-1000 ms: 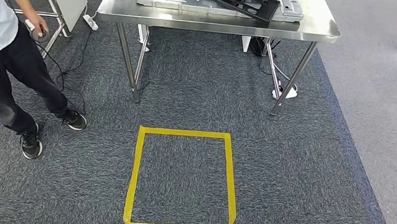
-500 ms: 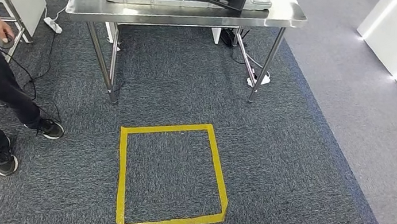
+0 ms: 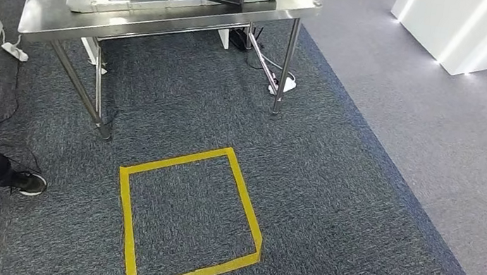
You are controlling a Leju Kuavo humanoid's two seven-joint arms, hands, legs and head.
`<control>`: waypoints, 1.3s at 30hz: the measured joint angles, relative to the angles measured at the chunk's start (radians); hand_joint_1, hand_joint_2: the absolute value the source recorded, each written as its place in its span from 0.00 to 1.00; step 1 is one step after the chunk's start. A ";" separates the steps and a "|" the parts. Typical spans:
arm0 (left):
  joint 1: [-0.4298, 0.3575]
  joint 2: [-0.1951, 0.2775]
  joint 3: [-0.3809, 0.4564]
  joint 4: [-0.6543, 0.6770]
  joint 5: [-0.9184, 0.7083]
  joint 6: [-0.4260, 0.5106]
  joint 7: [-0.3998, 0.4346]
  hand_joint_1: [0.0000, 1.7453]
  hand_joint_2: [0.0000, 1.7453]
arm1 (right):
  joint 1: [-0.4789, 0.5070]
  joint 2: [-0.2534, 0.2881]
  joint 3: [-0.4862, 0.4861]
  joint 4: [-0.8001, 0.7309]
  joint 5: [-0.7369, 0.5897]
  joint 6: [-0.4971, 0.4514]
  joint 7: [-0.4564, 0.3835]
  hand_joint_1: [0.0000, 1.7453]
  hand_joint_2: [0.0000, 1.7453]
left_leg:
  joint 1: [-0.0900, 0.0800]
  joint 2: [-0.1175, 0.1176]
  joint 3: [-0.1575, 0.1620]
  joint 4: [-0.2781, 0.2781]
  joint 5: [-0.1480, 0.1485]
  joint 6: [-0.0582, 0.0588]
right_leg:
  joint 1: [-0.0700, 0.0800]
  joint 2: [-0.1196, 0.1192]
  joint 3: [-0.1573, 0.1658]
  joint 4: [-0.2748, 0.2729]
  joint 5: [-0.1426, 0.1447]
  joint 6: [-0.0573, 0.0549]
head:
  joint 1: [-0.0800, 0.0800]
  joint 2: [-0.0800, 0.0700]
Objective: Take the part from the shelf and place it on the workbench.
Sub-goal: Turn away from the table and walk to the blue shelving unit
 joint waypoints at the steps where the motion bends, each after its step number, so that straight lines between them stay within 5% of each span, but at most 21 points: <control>1: 0.000 0.000 0.001 0.000 0.001 0.000 0.000 0.00 0.00 | 0.000 0.004 0.000 0.002 0.003 0.004 0.000 0.00 0.00 | 0.003 -0.022 0.029 -0.067 0.032 0.001 | 0.000 0.013 -0.002 0.005 -0.002 0.003 | 0.000 0.000; 4: 0.000 0.000 0.003 0.000 0.007 0.002 -0.002 0.00 0.00 | -0.002 0.011 0.002 0.005 0.018 0.015 0.006 0.00 0.00 | 0.007 -0.075 0.072 -0.173 0.064 0.011 | -0.001 0.046 -0.018 0.021 -0.004 0.020 | 0.001 0.000; 6: -0.001 0.000 0.005 0.000 0.011 0.004 -0.002 0.00 0.00 | 0.002 0.014 0.005 0.009 0.028 0.020 0.015 0.00 0.00 | 0.004 -0.059 0.072 -0.178 0.069 0.023 | -0.005 0.061 -0.026 0.021 0.001 0.033 | 0.001 0.000; 8: -0.001 0.001 0.007 0.000 0.015 0.007 -0.001 0.00 0.00 | 0.005 0.019 0.009 0.013 0.037 0.028 0.024 0.00 0.00 | 0.004 -0.036 0.073 -0.187 0.077 0.039 | -0.004 0.029 -0.039 0.046 -0.017 0.042 | 0.001 0.000; 10: -0.001 0.001 0.009 0.000 0.018 0.008 -0.001 0.00 0.00 | 0.004 0.023 0.013 0.016 0.045 0.035 0.033 0.00 0.00 | 0.003 -0.011 0.073 -0.192 0.080 0.049 | -0.002 -0.027 -0.086 0.146 -0.075 0.048 | 0.002 0.000; 12: 0.002 0.001 0.013 0.000 0.020 0.008 -0.001 0.00 0.50 | 0.002 0.028 0.018 0.019 0.055 0.044 0.041 0.00 0.00 | -0.002 0.018 0.070 -0.192 0.080 0.052 | -0.004 -0.047 -0.143 0.266 -0.125 0.051 | 0.002 0.000; 14: 0.003 0.001 0.019 0.000 0.021 0.008 0.000 0.00 1.00 | 0.004 0.033 0.025 0.021 0.067 0.054 0.048 0.00 0.00 | -0.005 0.045 0.070 -0.192 0.079 0.053 | -0.005 -0.053 -0.144 0.274 -0.108 0.050 | 0.002 0.000; 16: 0.001 0.001 0.023 0.000 0.021 0.008 0.000 0.00 1.00 | 0.007 0.037 0.034 0.022 0.082 0.062 0.052 0.00 0.00 | -0.007 0.067 0.072 -0.192 0.077 0.051 | -0.002 -0.076 -0.073 0.145 -0.047 0.042 | 0.002 0.000; 18: 0.000 0.000 0.024 0.000 0.021 0.008 0.000 0.00 0.50 | 0.005 0.039 0.043 0.023 0.099 0.069 0.052 0.00 0.00 | -0.009 0.084 0.076 -0.192 0.074 0.044 | 0.007 -0.110 -0.014 0.033 -0.013 0.031 | 0.001 0.000; 20: -0.002 0.000 0.025 0.000 0.022 0.008 -0.002 0.00 0.00 | 0.005 0.042 0.054 0.023 0.114 0.077 0.050 0.00 0.00 | -0.009 0.100 0.080 -0.194 0.072 0.033 | 0.015 -0.113 -0.006 0.009 -0.010 0.023 | 0.001 0.000; 22: -0.005 0.000 0.025 0.000 0.023 0.009 -0.006 0.00 0.00 | 0.007 0.045 0.064 0.023 0.123 0.085 0.045 0.00 0.00 | -0.008 0.105 0.085 -0.193 0.068 0.021 | 0.013 -0.093 -0.001 -0.004 -0.002 0.015 | 0.001 0.000; 23: -0.006 0.000 0.025 0.000 0.024 0.009 -0.009 0.00 0.00 | 0.007 0.046 0.068 0.023 0.126 0.089 0.042 0.00 0.00 | -0.007 0.090 0.082 -0.179 0.055 0.017 | 0.009 -0.083 0.003 -0.013 0.004 0.009 | 0.001 0.000; 26: -0.003 0.000 0.026 0.000 0.029 0.011 -0.015 0.00 0.00 | 0.005 0.049 0.080 0.023 0.137 0.100 0.034 0.00 0.00 | -0.003 0.021 0.011 -0.022 -0.036 0.007 | 0.004 -0.054 0.004 -0.024 0.016 -0.002 | 0.000 0.000; 28: 0.001 0.000 0.027 0.000 0.030 0.012 -0.014 0.00 0.00 | 0.005 0.050 0.086 0.024 0.141 0.103 0.028 0.00 0.00 | -0.002 0.009 -0.036 0.076 -0.066 0.004 | 0.004 -0.030 0.001 -0.020 0.016 -0.002 | 0.000 0.000; 30: 0.002 0.000 0.028 0.000 0.031 0.013 -0.013 0.00 0.00 | 0.005 0.051 0.089 0.024 0.142 0.103 0.025 0.00 0.00 | 0.001 0.004 -0.021 0.035 -0.018 0.002 | 0.003 -0.002 0.000 -0.012 0.014 0.001 | 0.000 0.000; 32: 0.003 0.000 0.028 0.000 0.032 0.015 -0.012 0.00 0.00 | 0.005 0.053 0.092 0.024 0.142 0.103 0.023 0.00 0.00 | 0.007 -0.031 0.038 -0.098 0.051 0.002 | 0.002 0.024 -0.003 0.001 0.008 0.009 | 0.000 0.000; 34: 0.002 0.000 0.030 0.000 0.032 0.018 -0.009 0.00 0.00 | 0.003 0.053 0.094 0.024 0.143 0.103 0.023 0.00 0.00 | 0.010 -0.062 0.068 -0.172 0.074 0.008 | 0.003 0.043 -0.012 0.014 0.003 0.020 | 0.001 0.000; 37: -0.001 0.000 0.032 0.000 0.032 0.023 -0.007 0.00 0.00 | 0.007 0.054 0.095 0.024 0.143 0.102 0.023 0.00 0.00 | 0.005 -0.045 0.070 -0.180 0.077 0.029 | -0.001 0.059 -0.022 0.016 0.004 0.039 | 0.001 0.000; 39: -0.001 0.000 0.032 0.000 0.033 0.025 -0.006 0.00 0.00 | 0.008 0.054 0.095 0.024 0.143 0.101 0.027 0.00 0.00 | 0.006 -0.022 0.070 -0.189 0.085 0.044 | -0.001 0.022 -0.043 0.057 -0.023 0.047 | 0.001 0.000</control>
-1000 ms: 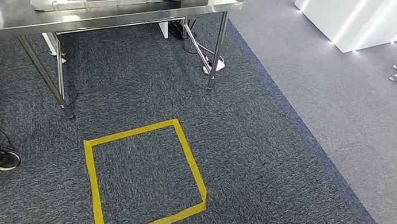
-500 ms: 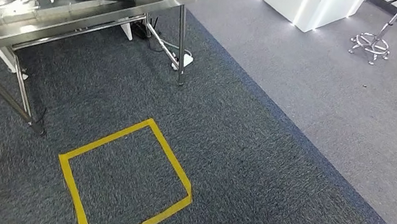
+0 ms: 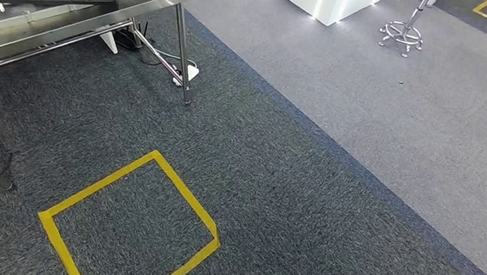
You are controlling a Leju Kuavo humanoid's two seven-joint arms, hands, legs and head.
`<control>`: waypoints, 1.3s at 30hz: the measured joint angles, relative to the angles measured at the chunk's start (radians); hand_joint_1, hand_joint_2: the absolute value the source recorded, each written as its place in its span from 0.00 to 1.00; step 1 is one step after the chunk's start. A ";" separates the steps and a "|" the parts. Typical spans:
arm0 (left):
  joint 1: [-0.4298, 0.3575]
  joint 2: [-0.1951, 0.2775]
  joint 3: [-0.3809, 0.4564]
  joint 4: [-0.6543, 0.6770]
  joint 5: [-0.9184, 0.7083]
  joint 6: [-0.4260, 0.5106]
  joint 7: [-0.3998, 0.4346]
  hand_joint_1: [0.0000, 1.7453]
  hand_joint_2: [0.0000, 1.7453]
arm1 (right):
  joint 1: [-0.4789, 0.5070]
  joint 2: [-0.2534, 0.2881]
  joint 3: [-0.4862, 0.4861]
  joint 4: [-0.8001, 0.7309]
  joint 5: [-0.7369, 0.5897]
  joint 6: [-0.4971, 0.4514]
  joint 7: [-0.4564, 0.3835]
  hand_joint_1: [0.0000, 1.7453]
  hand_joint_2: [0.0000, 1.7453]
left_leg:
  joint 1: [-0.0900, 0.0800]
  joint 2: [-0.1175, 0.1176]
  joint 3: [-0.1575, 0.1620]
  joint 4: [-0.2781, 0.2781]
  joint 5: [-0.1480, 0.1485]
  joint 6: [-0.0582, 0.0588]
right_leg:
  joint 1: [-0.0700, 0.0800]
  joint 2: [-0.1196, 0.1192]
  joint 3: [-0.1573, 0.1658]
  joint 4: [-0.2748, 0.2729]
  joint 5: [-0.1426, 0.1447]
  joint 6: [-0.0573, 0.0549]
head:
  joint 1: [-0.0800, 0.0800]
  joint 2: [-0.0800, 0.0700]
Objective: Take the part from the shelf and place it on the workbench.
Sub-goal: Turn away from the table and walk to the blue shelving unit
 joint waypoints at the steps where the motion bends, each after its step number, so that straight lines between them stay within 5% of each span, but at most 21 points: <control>1: 0.001 0.000 0.000 0.000 0.000 0.000 0.000 0.00 0.00 | -0.001 0.000 0.000 0.000 0.000 0.000 0.004 0.00 0.00 | -0.001 0.013 -0.001 -0.002 0.002 0.004 | 0.000 -0.028 -0.023 0.051 -0.030 0.003 | 0.000 0.000; 3: 0.004 0.000 0.002 0.000 0.001 0.001 0.000 0.00 0.00 | -0.003 0.000 0.000 0.000 0.002 0.000 0.013 0.00 0.00 | -0.005 0.040 -0.002 -0.003 0.001 0.008 | 0.001 -0.064 -0.086 0.180 -0.093 0.008 | 0.000 0.000; 5: 0.007 0.000 0.006 0.000 0.003 0.002 0.000 0.00 0.00 | -0.001 0.000 0.000 0.001 0.003 0.000 0.021 0.00 0.00 | -0.009 0.067 -0.002 -0.003 -0.002 0.010 | 0.001 -0.073 -0.111 0.233 -0.098 0.008 | 0.000 0.000; 9: 0.005 0.000 0.011 0.000 0.003 0.003 0.002 0.00 0.00 | 0.001 0.000 0.000 0.001 0.008 0.001 0.023 0.00 0.00 | -0.014 0.110 0.009 -0.003 -0.011 0.003 | 0.013 -0.125 0.011 0.000 0.010 -0.013 | 0.000 0.000; 11: 0.004 0.000 0.013 0.000 0.003 0.004 0.006 0.00 0.00 | -0.001 0.000 0.001 0.001 0.011 0.001 0.023 0.00 0.00 | -0.016 0.127 0.015 -0.004 -0.015 -0.007 | 0.023 -0.142 0.033 -0.049 0.018 -0.025 | 0.000 0.000; 13: 0.001 -0.001 0.015 0.000 0.003 0.004 0.008 0.00 0.00 | 0.000 0.000 0.001 0.001 0.013 0.001 0.023 0.00 0.00 | -0.015 0.137 0.021 -0.005 -0.019 -0.017 | 0.022 -0.120 0.035 -0.056 0.023 -0.034 | 0.000 0.000; 15: 0.000 -0.002 0.015 0.000 0.003 0.005 0.008 0.00 0.00 | 0.001 0.001 0.001 0.001 0.013 0.001 0.023 0.00 0.00 | -0.012 0.099 0.014 0.025 -0.044 -0.026 | 0.014 -0.100 0.043 -0.069 0.032 -0.044 | 0.000 0.000; 17: 0.002 -0.002 0.016 0.000 0.003 0.005 0.009 0.00 0.00 | 0.000 0.003 0.001 0.001 0.013 0.001 0.023 0.00 0.00 | -0.009 0.046 -0.032 0.132 -0.106 -0.033 | 0.010 -0.081 0.046 -0.074 0.036 -0.051 | 0.000 0.000; 19: 0.006 -0.002 0.016 0.000 0.003 0.006 0.009 0.00 0.00 | -0.001 0.003 0.001 0.001 0.014 0.001 0.023 0.00 0.00 | -0.008 0.032 -0.090 0.251 -0.151 -0.037 | 0.011 -0.055 0.044 -0.070 0.036 -0.053 | -0.001 0.000; 20: 0.008 -0.002 0.016 0.000 0.003 0.006 0.009 0.00 0.00 | -0.001 0.004 0.001 0.001 0.014 0.002 0.023 0.00 0.00 | -0.007 0.031 -0.103 0.271 -0.146 -0.038 | 0.011 -0.041 0.044 -0.068 0.035 -0.052 | -0.001 0.000; 22: 0.009 -0.002 0.016 0.000 0.003 0.006 0.009 0.00 0.00 | -0.001 0.004 0.001 0.002 0.014 0.002 0.023 0.00 0.00 | -0.003 0.023 -0.076 0.194 -0.080 -0.040 | 0.008 -0.011 0.044 -0.059 0.032 -0.048 | -0.001 0.000; 24: 0.010 -0.002 0.017 0.000 0.003 0.006 0.009 0.00 0.00 | -0.001 0.004 0.001 0.002 0.015 0.002 0.023 0.00 0.00 | 0.003 -0.019 -0.025 0.070 -0.021 -0.039 | 0.006 0.015 0.038 -0.045 0.025 -0.038 | 0.000 0.000; 26: 0.009 -0.002 0.017 0.000 0.003 0.006 0.008 0.00 0.00 | -0.002 0.004 0.001 0.002 0.016 0.002 0.023 0.00 0.00 | 0.002 -0.046 -0.007 0.021 -0.011 -0.033 | 0.004 0.034 0.028 -0.035 0.021 -0.026 | 0.000 0.000; 28: 0.006 -0.002 0.017 0.000 0.003 0.006 0.008 0.00 0.00 | 0.001 0.004 0.001 0.002 0.017 0.001 0.023 0.00 0.00 | -0.001 -0.030 -0.005 0.018 -0.008 -0.020 | 0.002 0.048 0.023 -0.036 0.022 -0.014 | 0.000 0.000; 31: 0.005 -0.003 0.018 0.000 0.004 0.006 0.007 0.00 0.00 | 0.004 0.004 0.001 0.003 0.019 0.000 0.025 0.00 0.00 | 0.001 0.004 -0.003 0.005 0.001 0.001 | 0.004 -0.013 -0.007 0.024 -0.016 0.000 | 0.001 0.000; 33: 0.008 -0.003 0.018 0.000 0.003 0.006 0.007 0.00 0.00 | 0.002 0.004 0.002 0.003 0.021 0.000 0.027 0.00 0.00 | -0.002 0.032 -0.003 0.004 0.000 0.007 | 0.002 -0.061 -0.069 0.150 -0.079 0.007 | 0.002 0.000; 35: 0.012 -0.002 0.018 0.000 0.003 0.006 0.007 0.00 0.00 | 0.001 0.004 0.003 0.003 0.023 0.000 0.031 0.00 0.00 | -0.004 0.063 -0.003 0.004 -0.003 0.008 | -0.001 -0.071 -0.114 0.238 -0.102 0.012 | 0.002 0.000; 37: 0.011 -0.002 0.018 0.000 0.003 0.006 0.008 0.00 0.00 | 0.004 0.004 0.004 0.003 0.025 0.000 0.034 0.00 0.00 | -0.005 0.087 0.002 0.004 -0.008 0.006 | -0.003 -0.081 -0.084 0.179 -0.053 0.010 | 0.002 0.000; 39: 0.011 -0.003 0.018 0.000 0.003 0.006 0.008 0.00 0.00 | 0.005 0.004 0.005 0.003 0.028 0.000 0.034 0.00 0.00 | -0.007 0.107 0.011 0.005 -0.015 -0.001 | 0.004 -0.121 -0.011 0.039 0.008 0.000 | 0.002 0.000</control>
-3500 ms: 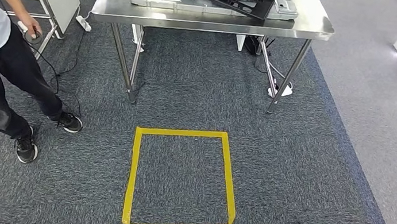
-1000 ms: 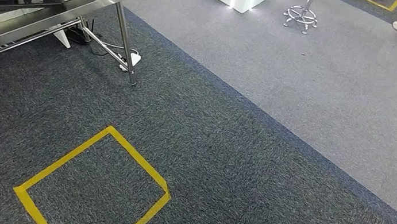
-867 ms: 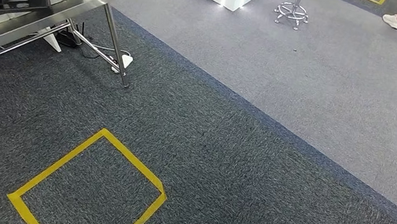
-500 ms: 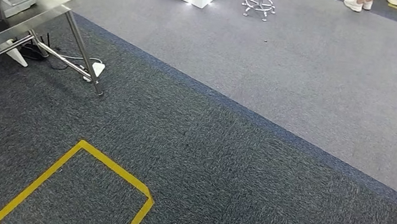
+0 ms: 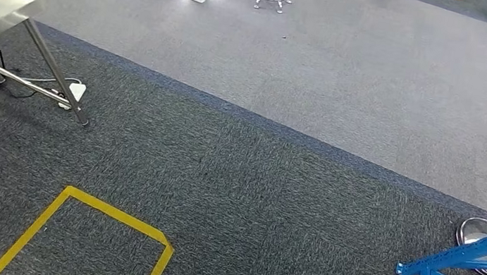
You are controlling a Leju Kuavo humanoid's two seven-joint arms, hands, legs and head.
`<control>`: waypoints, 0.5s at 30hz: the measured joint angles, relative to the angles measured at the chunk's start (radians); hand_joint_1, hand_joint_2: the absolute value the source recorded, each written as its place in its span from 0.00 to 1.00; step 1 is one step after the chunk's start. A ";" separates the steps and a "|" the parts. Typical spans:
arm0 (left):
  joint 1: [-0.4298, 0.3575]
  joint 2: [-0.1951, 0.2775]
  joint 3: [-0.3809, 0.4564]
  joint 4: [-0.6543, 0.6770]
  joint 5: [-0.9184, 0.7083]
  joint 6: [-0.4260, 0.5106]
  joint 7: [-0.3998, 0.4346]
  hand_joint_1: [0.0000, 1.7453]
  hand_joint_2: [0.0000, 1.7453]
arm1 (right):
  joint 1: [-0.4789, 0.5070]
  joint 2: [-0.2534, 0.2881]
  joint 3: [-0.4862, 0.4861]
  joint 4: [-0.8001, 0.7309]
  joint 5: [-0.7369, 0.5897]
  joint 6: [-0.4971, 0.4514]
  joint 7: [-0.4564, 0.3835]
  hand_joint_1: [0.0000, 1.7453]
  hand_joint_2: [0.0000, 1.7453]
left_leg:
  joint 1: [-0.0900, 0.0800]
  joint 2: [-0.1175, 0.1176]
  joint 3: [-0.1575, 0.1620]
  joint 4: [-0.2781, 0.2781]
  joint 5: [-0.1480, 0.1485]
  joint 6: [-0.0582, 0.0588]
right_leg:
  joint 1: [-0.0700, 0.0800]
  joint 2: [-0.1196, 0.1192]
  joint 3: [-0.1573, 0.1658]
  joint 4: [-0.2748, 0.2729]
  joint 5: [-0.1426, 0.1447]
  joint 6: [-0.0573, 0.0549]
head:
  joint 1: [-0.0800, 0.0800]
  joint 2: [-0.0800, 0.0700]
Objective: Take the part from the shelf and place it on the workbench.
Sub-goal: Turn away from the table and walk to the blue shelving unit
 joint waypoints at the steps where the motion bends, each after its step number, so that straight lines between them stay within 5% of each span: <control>1: 0.000 0.000 0.000 0.000 0.000 0.000 0.000 0.00 0.00 | -0.001 0.000 0.001 0.000 0.001 0.000 0.000 0.00 0.00 | -0.001 0.009 0.003 0.000 -0.003 -0.005 | 0.005 -0.017 0.024 -0.048 0.014 -0.007 | 0.000 0.000; 3: -0.002 0.000 0.000 0.000 0.002 0.000 -0.001 0.00 0.00 | -0.002 0.000 0.002 0.000 0.003 0.000 0.000 0.00 0.00 | -0.003 0.027 0.010 -0.001 -0.008 -0.016 | 0.015 -0.023 0.034 -0.077 0.016 -0.018 | 0.000 0.000; 5: -0.007 0.000 0.000 0.000 0.004 0.000 -0.003 0.00 0.00 | -0.001 0.001 0.003 0.000 0.004 0.001 0.000 0.00 0.00 | -0.001 0.034 0.019 -0.002 -0.014 -0.027 | 0.013 0.001 0.038 -0.087 0.020 -0.029 | 0.000 0.000; 7: -0.009 0.000 0.000 0.000 0.004 0.000 -0.005 0.00 0.00 | -0.001 0.002 0.003 0.000 0.005 0.001 0.001 0.00 0.00 | 0.001 -0.008 0.005 0.042 -0.047 -0.035 | 0.005 0.022 0.047 -0.100 0.028 -0.041 | -0.001 0.000; 9: -0.006 0.000 0.001 0.000 0.004 0.000 -0.006 0.00 0.00 | -0.003 0.003 0.003 0.000 0.006 0.002 0.001 0.00 0.00 | 0.004 -0.060 -0.053 0.161 -0.108 -0.038 | 0.001 0.044 0.049 -0.103 0.030 -0.048 | -0.002 0.000; 11: -0.003 0.000 0.001 0.000 0.006 0.000 -0.006 0.00 0.00 | -0.004 0.003 0.003 0.000 0.006 0.003 0.001 0.00 0.00 | 0.004 -0.074 -0.110 0.264 -0.137 -0.040 | 0.002 0.072 0.049 -0.101 0.030 -0.050 | -0.002 0.000; 13: -0.001 0.000 0.001 0.000 0.007 0.000 -0.007 0.00 0.00 | -0.004 0.003 0.003 0.000 0.007 0.003 0.001 0.00 0.00 | 0.005 -0.079 -0.109 0.236 -0.089 -0.040 | 0.001 0.102 0.050 -0.095 0.027 -0.048 | -0.002 0.000; 15: -0.001 0.000 0.001 0.000 0.010 -0.001 -0.011 0.00 0.00 | -0.003 0.003 0.004 0.000 0.008 0.003 0.000 0.00 0.00 | 0.007 -0.111 -0.061 0.110 -0.013 -0.038 | -0.001 0.129 0.048 -0.084 0.021 -0.041 | -0.002 0.000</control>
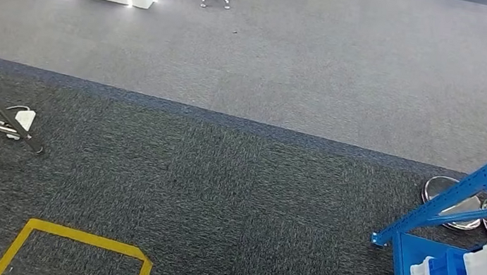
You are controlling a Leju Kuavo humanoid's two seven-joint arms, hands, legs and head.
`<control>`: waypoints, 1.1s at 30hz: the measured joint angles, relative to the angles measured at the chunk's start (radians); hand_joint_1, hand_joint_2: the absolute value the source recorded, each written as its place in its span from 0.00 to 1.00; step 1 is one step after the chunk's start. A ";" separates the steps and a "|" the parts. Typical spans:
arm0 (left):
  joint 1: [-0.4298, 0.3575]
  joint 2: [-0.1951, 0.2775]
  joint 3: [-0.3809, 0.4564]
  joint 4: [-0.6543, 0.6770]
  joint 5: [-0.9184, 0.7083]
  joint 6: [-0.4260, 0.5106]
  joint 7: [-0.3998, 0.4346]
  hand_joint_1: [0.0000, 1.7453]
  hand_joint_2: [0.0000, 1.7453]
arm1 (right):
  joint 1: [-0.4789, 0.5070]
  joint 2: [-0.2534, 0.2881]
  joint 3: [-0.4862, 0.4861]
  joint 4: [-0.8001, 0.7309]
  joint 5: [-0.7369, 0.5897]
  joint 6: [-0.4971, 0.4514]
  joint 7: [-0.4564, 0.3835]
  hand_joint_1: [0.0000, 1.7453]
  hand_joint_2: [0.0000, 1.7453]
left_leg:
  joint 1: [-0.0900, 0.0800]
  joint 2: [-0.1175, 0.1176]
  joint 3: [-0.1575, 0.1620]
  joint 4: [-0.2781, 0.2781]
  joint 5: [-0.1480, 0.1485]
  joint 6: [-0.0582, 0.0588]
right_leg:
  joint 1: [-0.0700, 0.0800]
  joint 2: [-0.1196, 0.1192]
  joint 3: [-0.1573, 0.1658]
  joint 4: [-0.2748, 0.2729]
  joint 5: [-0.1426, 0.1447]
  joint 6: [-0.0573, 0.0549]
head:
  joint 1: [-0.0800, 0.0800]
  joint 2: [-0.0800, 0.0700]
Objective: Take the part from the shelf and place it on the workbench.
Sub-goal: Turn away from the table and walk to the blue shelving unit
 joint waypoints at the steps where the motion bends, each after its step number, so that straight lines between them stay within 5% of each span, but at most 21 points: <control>1: -0.001 0.000 0.000 0.000 0.002 -0.001 -0.003 0.00 0.00 | 0.000 0.000 0.000 0.000 0.001 0.000 0.000 0.00 0.00 | 0.001 -0.019 0.020 -0.051 0.022 0.002 | 0.000 0.012 -0.004 0.007 -0.003 0.005 | 0.000 0.000; 3: -0.003 0.000 0.002 0.000 0.005 -0.004 -0.009 0.00 0.00 | -0.001 0.000 0.000 0.000 0.002 0.000 -0.001 0.00 0.00 | 0.000 -0.041 0.033 -0.087 0.026 0.010 | -0.001 0.029 -0.012 0.013 -0.005 0.017 | 0.001 0.000; 5: -0.004 0.001 0.003 0.000 0.006 -0.004 -0.012 0.00 0.00 | 0.002 0.000 0.001 0.000 0.002 0.000 -0.001 0.00 0.00 | -0.002 -0.022 0.035 -0.093 0.033 0.023 | -0.003 0.038 -0.017 0.014 -0.004 0.028 | 0.001 0.000; 7: -0.004 0.001 0.004 0.000 0.006 -0.003 -0.013 0.00 0.00 | 0.004 0.001 0.001 0.000 0.004 0.000 -0.001 0.00 0.00 | 0.000 0.001 0.038 -0.102 0.038 0.037 | -0.002 -0.004 -0.034 0.049 -0.027 0.039 | 0.002 0.000; 9: -0.002 0.002 0.005 0.000 0.006 -0.003 -0.014 0.00 0.00 | 0.001 0.001 0.001 0.000 0.006 0.000 -0.001 0.00 0.00 | -0.001 0.027 0.039 -0.107 0.039 0.045 | -0.002 -0.060 -0.084 0.151 -0.082 0.047 | 0.004 0.000; 11: 0.001 0.002 0.006 0.000 0.006 -0.002 -0.014 0.00 0.00 | 0.000 0.001 0.000 0.000 0.008 0.000 -0.001 0.00 0.00 | -0.003 0.055 0.040 -0.107 0.036 0.048 | -0.005 -0.075 -0.138 0.254 -0.120 0.052 | 0.004 0.000; 12: 0.002 0.002 0.007 0.000 0.006 -0.002 -0.014 0.00 0.00 | 0.001 0.001 0.000 0.000 0.008 0.000 -0.001 0.00 0.00 | -0.004 0.069 0.041 -0.107 0.034 0.048 | -0.006 -0.078 -0.146 0.269 -0.116 0.053 | 0.003 0.000; 14: 0.001 0.002 0.008 0.000 0.005 -0.002 -0.014 0.00 0.00 | 0.003 0.000 0.000 0.000 0.009 0.000 0.000 0.00 0.00 | -0.005 0.093 0.046 -0.107 0.029 0.046 | -0.006 -0.092 -0.104 0.190 -0.062 0.049 | 0.003 0.000; 16: 0.000 0.002 0.010 0.000 0.005 -0.002 -0.014 0.00 0.00 | 0.002 0.000 0.000 0.000 0.010 0.000 0.000 0.00 0.00 | -0.006 0.113 0.054 -0.107 0.024 0.039 | 0.002 -0.134 -0.036 0.059 -0.012 0.036 | 0.003 0.000; 18: -0.001 0.002 0.011 0.000 0.004 -0.002 -0.015 0.00 0.00 | 0.000 0.000 0.000 0.000 0.010 -0.001 0.000 0.00 0.00 | -0.006 0.130 0.062 -0.108 0.019 0.027 | 0.012 -0.157 -0.010 0.004 -0.002 0.022 | 0.003 0.000; 20: -0.006 0.002 0.012 0.000 0.004 -0.003 -0.015 0.00 0.00 | 0.001 0.000 0.000 0.000 0.010 -0.001 0.000 0.00 0.00 | -0.006 0.148 0.072 -0.113 0.016 0.015 | 0.014 -0.136 -0.007 -0.002 0.001 0.012 | 0.003 0.000; 21: -0.008 0.002 0.013 0.000 0.005 -0.003 -0.015 0.00 0.00 | 0.003 0.000 0.000 0.000 0.011 -0.001 0.000 0.00 0.00 | -0.005 0.145 0.076 -0.111 0.011 0.009 | 0.011 -0.125 -0.001 -0.010 0.005 0.007 | 0.003 0.000; 23: -0.009 0.002 0.014 0.000 0.006 -0.003 -0.017 0.00 0.00 | 0.002 0.001 0.000 0.000 0.011 -0.002 0.000 0.00 0.00 | -0.004 0.103 0.060 -0.060 -0.025 0.001 | 0.002 -0.102 0.010 -0.026 0.014 -0.003 | 0.001 0.000; 25: -0.008 0.003 0.016 0.000 0.007 -0.003 -0.018 0.00 0.00 | 0.000 0.001 -0.001 0.000 0.012 -0.002 0.000 0.00 0.00 | -0.002 0.052 0.001 0.064 -0.088 -0.003 | 0.000 -0.080 0.009 -0.028 0.017 -0.008 | 0.000 0.000; 27: -0.004 0.003 0.018 0.000 0.007 -0.003 -0.018 0.00 0.00 | 0.000 0.001 -0.001 0.000 0.012 -0.002 0.000 0.00 0.00 | -0.002 0.037 -0.050 0.154 -0.109 -0.005 | 0.000 -0.052 0.009 -0.024 0.015 -0.009 | 0.000 0.000; 29: -0.001 0.004 0.018 0.000 0.007 -0.003 -0.018 0.00 0.00 | 0.001 0.001 -0.001 0.000 0.013 -0.001 0.000 0.00 0.00 | -0.001 0.030 -0.039 0.105 -0.052 -0.004 | 0.000 -0.022 0.009 -0.018 0.012 -0.007 | 0.000 0.000; 31: 0.000 0.004 0.019 0.000 0.007 -0.004 -0.018 0.00 0.00 | 0.001 0.001 -0.001 0.000 0.015 0.000 0.000 0.00 0.00 | 0.001 -0.006 0.010 -0.025 0.020 -0.001 | 0.000 0.004 0.007 -0.007 0.006 0.001 | 0.000 0.000; 33: -0.001 0.004 0.020 0.000 0.007 -0.004 -0.018 0.00 0.00 | 0.000 0.001 -0.001 0.000 0.015 0.000 0.000 0.00 0.00 | 0.002 -0.038 0.035 -0.095 0.043 0.004 | 0.001 0.023 -0.002 0.003 0.001 0.011 | 0.000 0.000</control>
